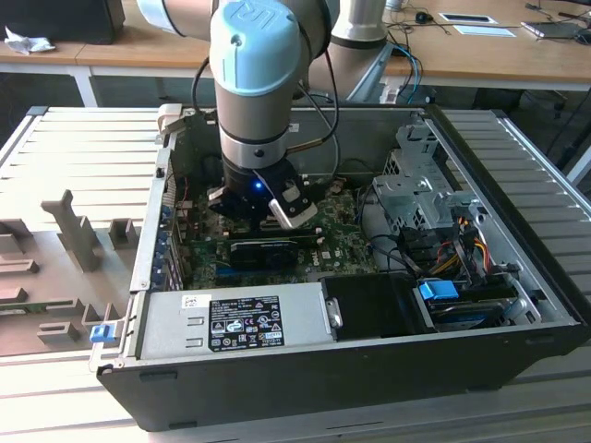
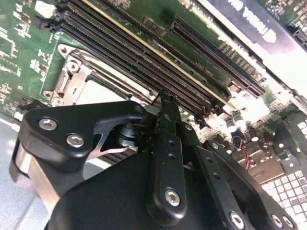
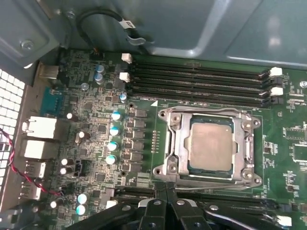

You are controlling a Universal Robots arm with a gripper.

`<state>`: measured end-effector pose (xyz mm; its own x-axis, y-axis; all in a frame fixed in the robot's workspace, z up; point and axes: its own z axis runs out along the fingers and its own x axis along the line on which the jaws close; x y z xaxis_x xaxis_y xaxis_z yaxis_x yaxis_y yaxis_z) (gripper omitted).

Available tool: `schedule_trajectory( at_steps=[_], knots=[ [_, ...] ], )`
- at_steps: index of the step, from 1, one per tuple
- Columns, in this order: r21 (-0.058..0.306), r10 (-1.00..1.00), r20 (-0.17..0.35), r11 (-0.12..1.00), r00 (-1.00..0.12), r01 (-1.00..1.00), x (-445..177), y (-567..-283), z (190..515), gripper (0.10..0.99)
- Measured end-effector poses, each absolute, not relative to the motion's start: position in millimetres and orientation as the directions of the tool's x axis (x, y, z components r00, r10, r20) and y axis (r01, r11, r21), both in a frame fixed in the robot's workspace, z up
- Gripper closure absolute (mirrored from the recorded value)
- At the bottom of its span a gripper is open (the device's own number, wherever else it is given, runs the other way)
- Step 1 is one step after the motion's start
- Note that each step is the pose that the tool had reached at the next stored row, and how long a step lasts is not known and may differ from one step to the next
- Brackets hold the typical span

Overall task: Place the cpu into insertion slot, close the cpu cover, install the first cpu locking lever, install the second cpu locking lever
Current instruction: 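Install the second cpu locking lever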

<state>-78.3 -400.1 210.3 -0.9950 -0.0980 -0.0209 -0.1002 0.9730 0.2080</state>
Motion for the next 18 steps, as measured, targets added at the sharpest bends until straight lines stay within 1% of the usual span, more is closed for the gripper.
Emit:
schedule_trajectory(
  at_steps=[6, 13, 18],
  knots=[
    [0.228, -0.098, -0.023, 0.969, -0.995, -0.1, -81, -400, 206, 0.98],
    [0.27, -0.096, -0.028, 0.958, -0.995, -0.1, -81, -400, 197, 0.98],
    [0.282, -0.096, -0.029, 0.954, -0.995, -0.1, -82, -400, 197, 0.98]
  ],
)
